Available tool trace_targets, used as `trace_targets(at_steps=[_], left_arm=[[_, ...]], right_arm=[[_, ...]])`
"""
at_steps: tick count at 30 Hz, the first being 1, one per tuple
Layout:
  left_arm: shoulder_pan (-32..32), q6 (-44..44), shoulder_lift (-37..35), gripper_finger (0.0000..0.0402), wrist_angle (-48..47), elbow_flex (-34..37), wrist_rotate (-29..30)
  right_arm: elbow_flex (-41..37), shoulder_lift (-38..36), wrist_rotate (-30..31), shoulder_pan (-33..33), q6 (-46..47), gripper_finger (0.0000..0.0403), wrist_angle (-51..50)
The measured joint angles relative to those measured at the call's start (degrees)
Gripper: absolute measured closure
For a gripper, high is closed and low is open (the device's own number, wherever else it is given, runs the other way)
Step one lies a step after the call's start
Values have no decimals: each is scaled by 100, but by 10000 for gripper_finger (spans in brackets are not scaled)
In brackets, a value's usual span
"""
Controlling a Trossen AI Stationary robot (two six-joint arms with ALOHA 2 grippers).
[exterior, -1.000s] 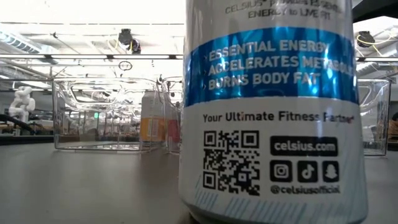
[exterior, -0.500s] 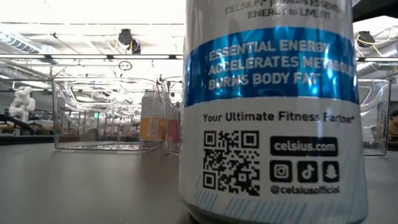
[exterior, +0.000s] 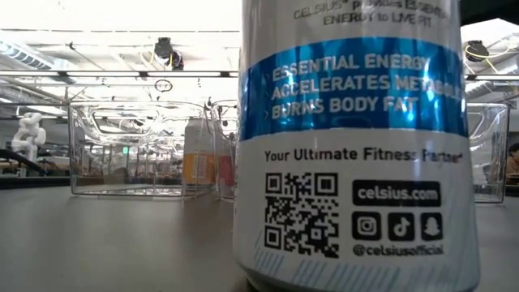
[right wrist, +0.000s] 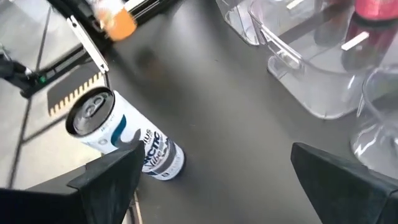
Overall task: Sort soda cans
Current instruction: Put the left yellow-white soda can into the middle left transparent bin
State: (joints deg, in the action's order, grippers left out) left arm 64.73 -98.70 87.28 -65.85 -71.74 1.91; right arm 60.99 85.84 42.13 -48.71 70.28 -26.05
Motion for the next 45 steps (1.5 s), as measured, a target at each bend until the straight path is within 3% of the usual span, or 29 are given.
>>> trace_targets(at_steps=[5,11,15,23,34,39,45], left_arm=[[-775,247,-514,91,-707,-1,36],[-1895,1214,-1220,91,-807,-5,551],[-2619,2038,-1599,91,-837,-96,874],[-4347,4209,-2053,91,-877,-211,921],[-6985,7891,-1596,91,-887,-211,127],[-7561,9046,-1142,91,-884,-213,111],[-7842,9844,-584,91,-827,-213,106]], right_arm=[[0,0,4,33,-520,5,-77],[0,0,5,151,-888,5,-224],[0,0,-9,222,-1014,5,-333],[0,0,-26,411,-944,5,-569],[0,0,-24,903,-445,5,-511],[0,0,-22,1020,-198,5,-508],[0,0,-20,1078,63,5,-497]])
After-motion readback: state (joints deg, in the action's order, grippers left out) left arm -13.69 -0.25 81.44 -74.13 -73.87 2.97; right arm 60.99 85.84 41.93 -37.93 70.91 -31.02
